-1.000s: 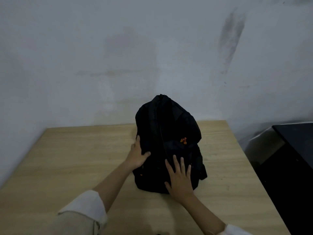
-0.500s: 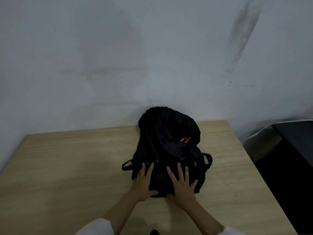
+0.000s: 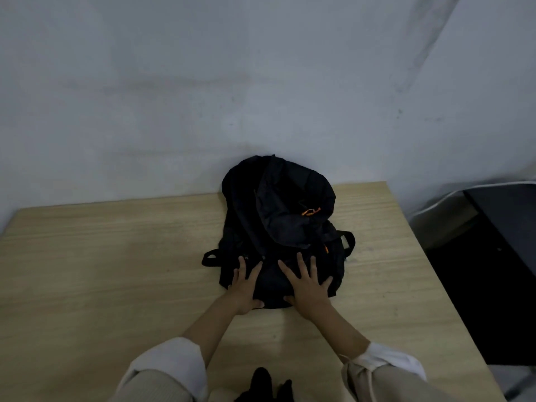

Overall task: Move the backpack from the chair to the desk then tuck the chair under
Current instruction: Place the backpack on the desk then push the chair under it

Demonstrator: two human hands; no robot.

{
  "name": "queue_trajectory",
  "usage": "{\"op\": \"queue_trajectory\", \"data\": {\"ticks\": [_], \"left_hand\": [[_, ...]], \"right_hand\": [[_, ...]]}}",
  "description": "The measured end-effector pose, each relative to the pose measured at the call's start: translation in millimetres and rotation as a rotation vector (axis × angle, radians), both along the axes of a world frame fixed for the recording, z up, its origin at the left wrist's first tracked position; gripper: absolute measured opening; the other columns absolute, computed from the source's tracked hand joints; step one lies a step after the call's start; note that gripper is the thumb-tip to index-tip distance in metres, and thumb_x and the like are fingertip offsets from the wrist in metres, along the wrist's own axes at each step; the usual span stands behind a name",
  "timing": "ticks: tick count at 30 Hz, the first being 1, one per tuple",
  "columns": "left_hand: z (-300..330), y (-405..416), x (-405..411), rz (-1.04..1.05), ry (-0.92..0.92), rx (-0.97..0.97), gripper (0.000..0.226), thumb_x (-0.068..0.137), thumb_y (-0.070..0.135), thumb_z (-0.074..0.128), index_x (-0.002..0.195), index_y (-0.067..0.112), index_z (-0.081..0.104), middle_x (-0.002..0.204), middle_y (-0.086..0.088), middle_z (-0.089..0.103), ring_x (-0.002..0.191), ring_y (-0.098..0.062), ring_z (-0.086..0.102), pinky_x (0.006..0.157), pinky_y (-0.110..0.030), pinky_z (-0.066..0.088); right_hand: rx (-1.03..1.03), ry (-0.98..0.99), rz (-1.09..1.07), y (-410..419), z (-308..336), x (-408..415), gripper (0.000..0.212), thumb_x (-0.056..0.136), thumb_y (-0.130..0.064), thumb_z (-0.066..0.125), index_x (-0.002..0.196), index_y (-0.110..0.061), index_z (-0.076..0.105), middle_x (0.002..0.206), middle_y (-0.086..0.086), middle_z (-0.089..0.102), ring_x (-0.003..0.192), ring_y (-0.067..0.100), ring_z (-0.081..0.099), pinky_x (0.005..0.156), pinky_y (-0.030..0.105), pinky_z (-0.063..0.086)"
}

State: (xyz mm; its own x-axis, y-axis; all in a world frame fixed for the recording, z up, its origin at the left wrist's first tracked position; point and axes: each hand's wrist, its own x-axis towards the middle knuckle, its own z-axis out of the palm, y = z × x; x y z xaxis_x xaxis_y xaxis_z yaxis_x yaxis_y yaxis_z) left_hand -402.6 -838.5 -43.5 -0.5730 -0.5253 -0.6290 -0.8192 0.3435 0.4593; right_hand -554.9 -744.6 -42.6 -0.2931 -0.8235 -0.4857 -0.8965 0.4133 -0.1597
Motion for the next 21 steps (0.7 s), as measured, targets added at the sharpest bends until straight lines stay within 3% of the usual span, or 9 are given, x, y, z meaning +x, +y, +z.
{"op": "queue_trajectory", "data": {"ticks": [9, 13, 21], "left_hand": [[4.5, 34.6, 16.5, 0.011, 0.023, -0.267, 0.100, 0.087, 0.020, 0.064, 0.148, 0.025, -0.014, 0.154, -0.017, -0.030, 0.147, -0.039, -0.001, 0.114, -0.046, 0.033], [8.6, 48.8, 27.7, 0.020, 0.056, -0.298, 0.099, 0.088, 0.018, 0.061, 0.147, 0.028, -0.018, 0.156, -0.014, -0.026, 0.145, -0.037, 0.017, 0.098, -0.039, 0.048], [11.1, 92.6, 38.8, 0.052, 0.007, -0.290, 0.097, 0.090, 0.022, 0.061, 0.147, 0.028, -0.017, 0.158, -0.014, -0.021, 0.141, -0.038, 0.027, 0.102, -0.041, 0.044]], "right_hand": [[-0.135, 0.043, 0.082, 40.3, 1.7, 7.9, 0.082, 0.097, -0.030, 0.049, 0.150, -0.038, -0.013, 0.164, 0.003, -0.015, 0.150, 0.033, -0.016, 0.117, 0.067, 0.004], [-0.230, 0.022, 0.098, 71.5, -0.8, 8.2, 0.084, 0.094, -0.012, 0.044, 0.151, -0.037, -0.011, 0.165, 0.000, -0.013, 0.150, 0.030, -0.015, 0.121, 0.056, 0.000], [-0.265, -0.032, 0.074, 115.2, -2.4, 13.7, 0.081, 0.094, -0.013, 0.046, 0.153, -0.034, -0.006, 0.163, 0.002, -0.018, 0.150, 0.033, -0.016, 0.122, 0.054, 0.004]]}}
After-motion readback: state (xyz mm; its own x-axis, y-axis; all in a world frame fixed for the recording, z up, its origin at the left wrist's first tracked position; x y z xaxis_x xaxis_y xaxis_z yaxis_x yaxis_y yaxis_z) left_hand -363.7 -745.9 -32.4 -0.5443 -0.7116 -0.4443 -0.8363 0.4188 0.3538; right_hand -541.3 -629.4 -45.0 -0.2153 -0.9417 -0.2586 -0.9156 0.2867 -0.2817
